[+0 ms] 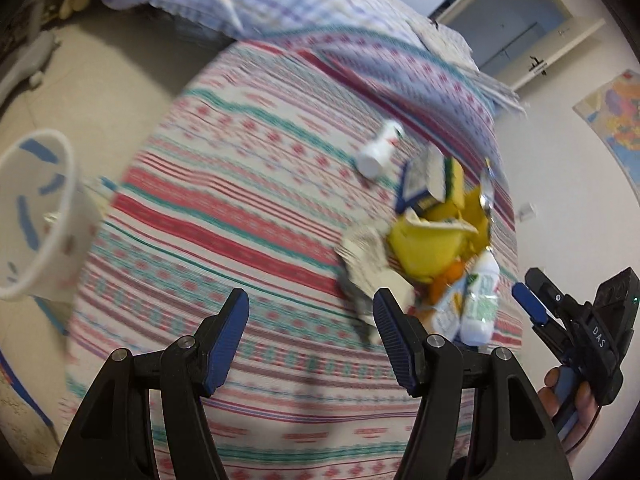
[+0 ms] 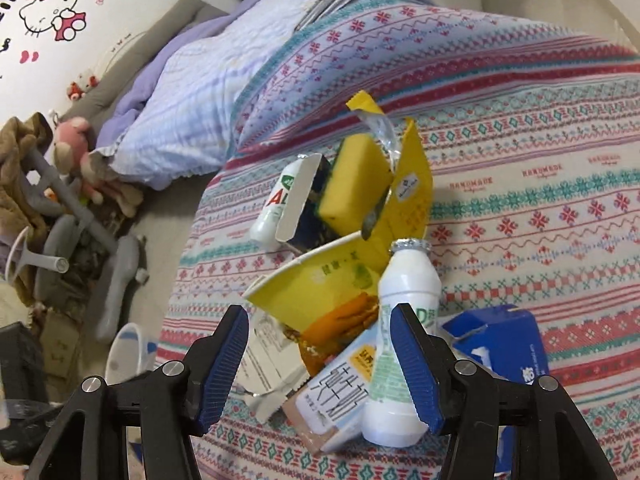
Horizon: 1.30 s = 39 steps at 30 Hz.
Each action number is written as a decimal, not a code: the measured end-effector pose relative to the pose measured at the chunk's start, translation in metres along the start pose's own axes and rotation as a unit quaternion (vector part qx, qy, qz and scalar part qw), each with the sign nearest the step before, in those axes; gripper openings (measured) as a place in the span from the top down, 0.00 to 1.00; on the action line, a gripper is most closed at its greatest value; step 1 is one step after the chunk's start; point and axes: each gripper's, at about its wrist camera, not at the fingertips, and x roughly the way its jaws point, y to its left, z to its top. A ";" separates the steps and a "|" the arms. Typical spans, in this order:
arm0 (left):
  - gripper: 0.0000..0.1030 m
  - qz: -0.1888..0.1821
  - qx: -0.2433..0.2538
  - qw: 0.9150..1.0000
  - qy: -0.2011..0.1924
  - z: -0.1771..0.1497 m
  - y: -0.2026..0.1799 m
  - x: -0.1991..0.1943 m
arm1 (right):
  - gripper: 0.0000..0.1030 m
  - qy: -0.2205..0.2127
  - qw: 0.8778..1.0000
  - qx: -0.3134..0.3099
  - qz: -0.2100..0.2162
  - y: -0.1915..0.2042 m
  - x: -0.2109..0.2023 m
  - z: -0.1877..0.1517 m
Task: Collect trash
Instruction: 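Grasp paper wrapper with left gripper while right gripper grasps orange peel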
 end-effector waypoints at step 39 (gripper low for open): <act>0.95 0.016 -0.039 0.999 -0.016 -0.014 -0.003 0.015 | 0.38 0.069 0.967 -0.199 -0.144 0.045 0.085 -0.020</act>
